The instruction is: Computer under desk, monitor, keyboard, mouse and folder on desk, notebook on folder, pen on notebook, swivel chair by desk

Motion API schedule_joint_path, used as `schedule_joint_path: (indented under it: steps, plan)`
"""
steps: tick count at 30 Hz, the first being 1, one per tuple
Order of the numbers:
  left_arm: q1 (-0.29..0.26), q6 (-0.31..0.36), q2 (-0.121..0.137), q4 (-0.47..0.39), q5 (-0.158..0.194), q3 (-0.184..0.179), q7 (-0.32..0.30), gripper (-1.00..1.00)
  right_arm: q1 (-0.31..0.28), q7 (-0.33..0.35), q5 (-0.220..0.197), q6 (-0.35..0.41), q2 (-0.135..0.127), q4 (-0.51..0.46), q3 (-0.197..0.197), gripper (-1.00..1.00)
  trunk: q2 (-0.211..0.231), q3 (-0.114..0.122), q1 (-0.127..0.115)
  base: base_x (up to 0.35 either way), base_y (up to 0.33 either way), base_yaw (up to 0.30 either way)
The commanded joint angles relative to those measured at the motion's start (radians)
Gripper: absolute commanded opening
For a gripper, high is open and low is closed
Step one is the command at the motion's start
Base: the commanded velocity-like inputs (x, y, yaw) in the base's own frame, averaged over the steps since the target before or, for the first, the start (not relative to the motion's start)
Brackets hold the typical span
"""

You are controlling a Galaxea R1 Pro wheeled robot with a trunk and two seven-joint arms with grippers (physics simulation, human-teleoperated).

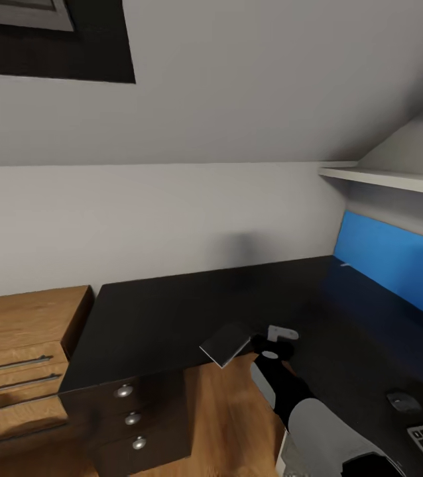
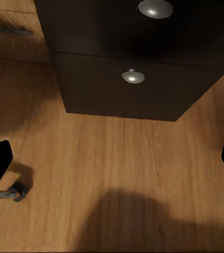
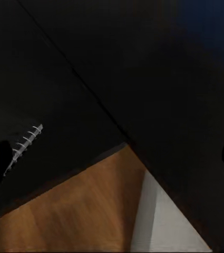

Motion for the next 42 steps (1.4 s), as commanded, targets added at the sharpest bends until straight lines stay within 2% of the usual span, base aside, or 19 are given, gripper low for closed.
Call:
schedule_joint_path:
  steps: [1, 17, 30, 32, 38, 41, 42]
  plan:
    - [0.0, -0.002, 0.0, -0.001, 0.007, -0.002, 0.004, 1.0, 0.0, -0.008, -0.007, 0.005, -0.001, -0.001, 0.01, 1.0, -0.001, -0.001, 0.0, -0.286, 0.0, 0.284]
    - [0.0, -0.002, 0.0, -0.001, 0.008, -0.002, 0.007, 1.0, 0.001, -0.005, -0.007, 0.005, -0.001, -0.001, 0.015, 1.0, -0.001, -0.005, 0.0, -0.043, 0.0, 0.275]
    - [0.0, -0.002, 0.0, -0.001, 0.007, -0.002, 0.007, 1.0, 0.002, -0.005, -0.008, 0.004, -0.001, -0.005, 0.016, 1.0, -0.001, -0.006, 0.0, 0.0, 0.0, 0.033]
    - [0.0, -0.002, 0.0, -0.001, 0.008, -0.002, 0.007, 1.0, 0.004, -0.007, -0.008, 0.005, 0.008, -0.017, 0.017, 1.0, -0.001, -0.006, 0.0, 0.0, 0.0, 0.0]
    - [0.0, -0.002, 0.0, -0.001, 0.007, -0.003, 0.005, 1.0, 0.011, -0.007, -0.009, 0.006, 0.008, -0.026, 0.018, 1.0, -0.001, -0.006, 0.0, 0.0, 0.0, 0.004]
    - [0.0, -0.003, -0.001, -0.001, 0.006, -0.005, 0.002, 1.0, 0.021, -0.008, -0.009, -0.01, 0.008, -0.033, 0.018, 1.0, -0.001, -0.006, 0.0, 0.0, 0.0, 0.249]
    - [0.0, -0.003, -0.001, -0.001, 0.006, -0.005, 0.002, 1.0, 0.031, -0.009, -0.008, -0.041, 0.008, -0.034, 0.039, 1.0, -0.001, -0.006, 0.0, -0.072, 0.0, 0.277]
